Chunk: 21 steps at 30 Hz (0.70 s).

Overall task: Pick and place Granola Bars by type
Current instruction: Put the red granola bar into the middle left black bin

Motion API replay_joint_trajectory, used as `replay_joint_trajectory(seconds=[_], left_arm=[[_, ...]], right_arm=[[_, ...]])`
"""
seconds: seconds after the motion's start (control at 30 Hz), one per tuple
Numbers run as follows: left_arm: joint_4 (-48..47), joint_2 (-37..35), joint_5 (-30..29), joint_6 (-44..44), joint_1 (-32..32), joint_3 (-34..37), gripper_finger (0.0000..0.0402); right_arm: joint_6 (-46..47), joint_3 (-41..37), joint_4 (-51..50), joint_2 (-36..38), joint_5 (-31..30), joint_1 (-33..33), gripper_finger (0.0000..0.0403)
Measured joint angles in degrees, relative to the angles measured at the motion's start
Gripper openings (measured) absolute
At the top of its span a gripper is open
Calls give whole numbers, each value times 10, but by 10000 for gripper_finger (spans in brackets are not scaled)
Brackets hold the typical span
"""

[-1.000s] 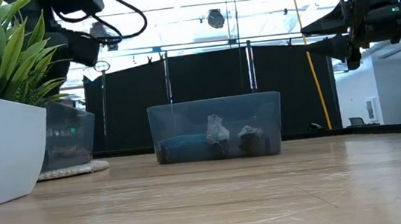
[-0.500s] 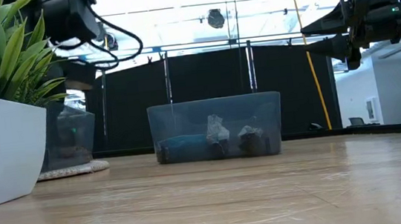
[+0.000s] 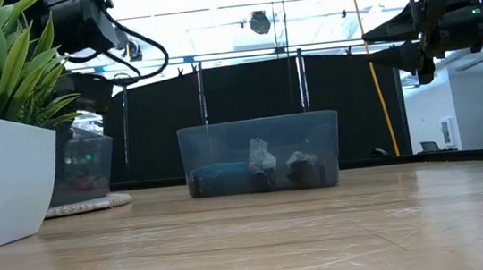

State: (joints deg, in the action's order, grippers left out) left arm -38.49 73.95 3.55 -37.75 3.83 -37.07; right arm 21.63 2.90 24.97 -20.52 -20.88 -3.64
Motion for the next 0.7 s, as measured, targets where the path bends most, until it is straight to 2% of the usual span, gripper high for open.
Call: replay_joint_trajectory(seconds=[0.17,0.33,0.57,0.7], left_arm=[[-12,-20,10,15,-8,-23,214],[-26,-42,10,27,-17,-54,248],[-83,-51,-27,-37,-45,-114,259],[-137,-51,-38,-117,-73,-156,248]], right_arm=[[0,0,0,0,0,0,222],[0,0,0,0,0,0,222],[0,0,0,0,0,0,222],[0,0,0,0,0,0,222]])
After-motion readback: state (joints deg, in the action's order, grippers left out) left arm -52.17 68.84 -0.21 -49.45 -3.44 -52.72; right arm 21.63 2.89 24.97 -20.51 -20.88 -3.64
